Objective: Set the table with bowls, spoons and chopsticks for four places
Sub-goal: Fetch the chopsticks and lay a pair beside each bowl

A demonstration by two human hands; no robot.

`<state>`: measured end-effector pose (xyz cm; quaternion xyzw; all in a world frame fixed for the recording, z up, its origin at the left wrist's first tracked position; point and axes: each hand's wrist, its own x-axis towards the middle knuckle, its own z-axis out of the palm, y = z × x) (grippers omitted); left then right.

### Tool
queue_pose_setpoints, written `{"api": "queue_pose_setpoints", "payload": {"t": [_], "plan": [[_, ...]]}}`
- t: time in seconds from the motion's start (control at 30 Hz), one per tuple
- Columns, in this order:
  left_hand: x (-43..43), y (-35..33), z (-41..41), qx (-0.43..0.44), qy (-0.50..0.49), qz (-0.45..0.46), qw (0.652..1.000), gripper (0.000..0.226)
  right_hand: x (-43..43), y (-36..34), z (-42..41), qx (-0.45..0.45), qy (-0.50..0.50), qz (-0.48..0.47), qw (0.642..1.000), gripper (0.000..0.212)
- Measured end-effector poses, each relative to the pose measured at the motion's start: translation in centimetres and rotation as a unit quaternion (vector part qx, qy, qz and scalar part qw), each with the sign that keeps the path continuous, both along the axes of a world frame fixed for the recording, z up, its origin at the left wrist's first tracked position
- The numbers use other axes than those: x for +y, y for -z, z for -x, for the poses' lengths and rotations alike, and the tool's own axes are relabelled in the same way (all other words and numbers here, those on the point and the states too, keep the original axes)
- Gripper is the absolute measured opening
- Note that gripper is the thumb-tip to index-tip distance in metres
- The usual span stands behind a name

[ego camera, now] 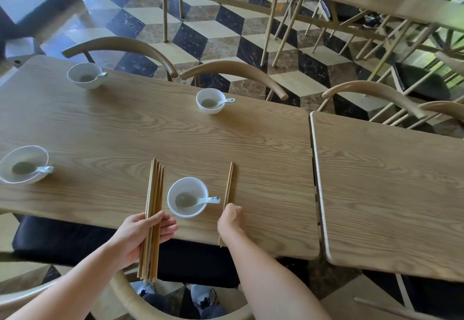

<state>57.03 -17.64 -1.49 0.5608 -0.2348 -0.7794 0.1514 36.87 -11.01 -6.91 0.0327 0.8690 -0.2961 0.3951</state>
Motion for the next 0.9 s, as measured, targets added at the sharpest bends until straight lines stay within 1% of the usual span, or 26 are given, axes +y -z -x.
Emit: {"api": "queue_pose_setpoints", "payload": {"t": [0.17, 0.37, 0.47, 0.53, 0.57, 0.63, 0.67, 0.7, 0.73, 0.77, 0.8, 0.83, 0.87, 0.9], "plan": [[-0.4, -0.4, -0.3, -0.004, 0.002, -0.004, 1.0, 0.029, -0.1, -0.3, 0.2, 0.004, -0.011, 0.012, 1.0, 0.026], [-0.6, -1.3, -0.9, -0.008, 0.012, -0.009, 1.0, 0.027, -0.7, -0.6, -0.2, -0.001, 0.021, 0.019, 1.0, 0.028], [-0.7, -1.2, -1.4, -0.007, 0.018, -0.012, 1.0, 0.028, -0.9, -0.9, -0.6, 0.01, 0.032, 0.037, 0.999, 0.026], [-0.8, -1.0, -1.5, -0.009, 0.022, -0.014, 1.0, 0.027, -0.8, -0.6, -0.7, 0.008, 0.031, 0.03, 0.999, 0.024], [-0.9, -0.9, -1.5, -0.009, 0.022, -0.015, 1.0, 0.027, -0.7, -0.5, -0.8, 0.004, 0.014, 0.02, 1.0, 0.022], [-1.1, -0.4, -1.3, -0.007, 0.023, -0.012, 1.0, 0.027, -0.1, -1.4, -1.1, 0.011, -0.057, -0.024, 0.998, 0.018], [-1.3, -0.2, -1.1, -0.007, 0.027, -0.009, 1.0, 0.027, 0.2, -1.8, -1.2, 0.018, -0.101, -0.029, 0.994, 0.013], [-1.6, 0.0, -0.9, -0.008, 0.036, -0.004, 0.999, 0.027, 0.7, -2.0, -1.1, 0.035, -0.154, -0.039, 0.987, 0.017], [-1.8, 0.2, -0.5, -0.009, 0.049, 0.002, 0.999, 0.027, 1.1, -2.3, -1.0, 0.067, -0.209, -0.068, 0.973, 0.022], [-2.0, 0.2, 0.0, -0.004, 0.067, 0.007, 0.998, 0.026, 1.4, -2.8, -1.1, 0.102, -0.229, -0.083, 0.965, 0.02], [-2.3, 0.1, 0.5, 0.005, 0.087, 0.012, 0.996, 0.026, 1.6, -3.5, -1.4, 0.125, -0.234, -0.083, 0.961, 0.015], [-2.5, 0.0, 1.1, 0.014, 0.108, 0.014, 0.994, 0.026, 1.7, -4.4, -1.8, 0.137, -0.233, -0.068, 0.96, 0.015], [-2.7, -0.2, 1.7, 0.022, 0.131, 0.015, 0.991, 0.026, 1.6, -5.5, -2.0, 0.128, -0.209, -0.027, 0.969, 0.02], [-2.8, -0.6, 2.3, 0.032, 0.156, 0.012, 0.987, 0.026, 1.6, -6.4, -2.1, 0.089, -0.171, 0.033, 0.981, 0.023]]}}
